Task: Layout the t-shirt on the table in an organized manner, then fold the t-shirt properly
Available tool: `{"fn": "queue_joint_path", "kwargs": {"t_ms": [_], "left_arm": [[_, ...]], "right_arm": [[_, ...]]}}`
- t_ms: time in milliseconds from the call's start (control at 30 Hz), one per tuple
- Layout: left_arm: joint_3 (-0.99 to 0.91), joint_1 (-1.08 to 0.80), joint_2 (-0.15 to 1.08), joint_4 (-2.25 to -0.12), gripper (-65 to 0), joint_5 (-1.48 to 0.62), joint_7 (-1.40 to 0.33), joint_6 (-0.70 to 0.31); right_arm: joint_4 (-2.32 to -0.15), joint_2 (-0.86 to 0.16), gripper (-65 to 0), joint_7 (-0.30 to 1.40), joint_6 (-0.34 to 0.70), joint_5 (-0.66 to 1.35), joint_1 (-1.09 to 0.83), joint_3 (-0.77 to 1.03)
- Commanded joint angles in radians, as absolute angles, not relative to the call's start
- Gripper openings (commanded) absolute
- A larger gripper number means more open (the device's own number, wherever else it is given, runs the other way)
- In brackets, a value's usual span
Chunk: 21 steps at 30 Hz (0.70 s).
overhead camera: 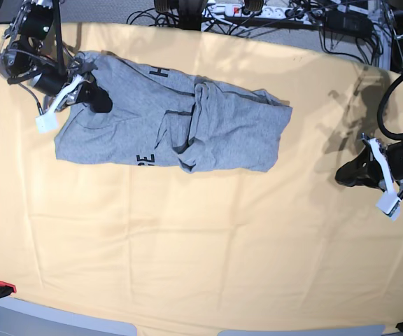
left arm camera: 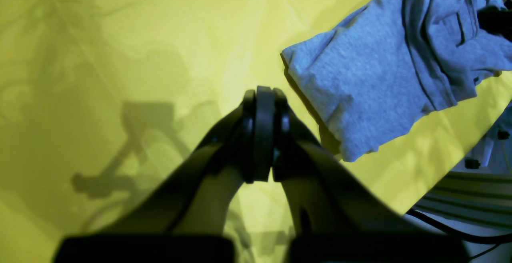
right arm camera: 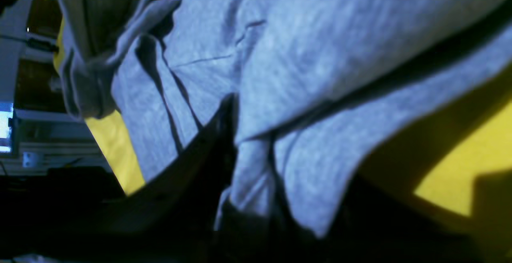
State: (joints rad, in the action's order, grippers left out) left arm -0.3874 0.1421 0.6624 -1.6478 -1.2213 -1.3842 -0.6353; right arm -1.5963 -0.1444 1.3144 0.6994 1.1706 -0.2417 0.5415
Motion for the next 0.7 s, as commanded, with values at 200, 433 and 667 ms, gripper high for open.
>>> {"fn": "queue_joint_path", "kwargs": {"t_ms": [200,433,667], "left_arm": [[-0.396,0.161,0.682,-1.660,-65.0,-1.234,-1.361,-0.632],[-0.396,0.161,0.682,-1.660,-65.0,-1.230,-1.335,-0.632],[-0.396,0.161,0.681,-1.660,-65.0,-1.232,-1.331,-0.632]], "right_arm": [[-1.743,-0.156,-65.0,1.396,0.698,1.171,-0.166,0.624],[-2.027,-0.183,-65.0,1.396,0.698,1.119,-0.180,0.788],[-2.299,-0.176,-65.0,1.396,0.698,1.190,-0.264,0.829]]}}
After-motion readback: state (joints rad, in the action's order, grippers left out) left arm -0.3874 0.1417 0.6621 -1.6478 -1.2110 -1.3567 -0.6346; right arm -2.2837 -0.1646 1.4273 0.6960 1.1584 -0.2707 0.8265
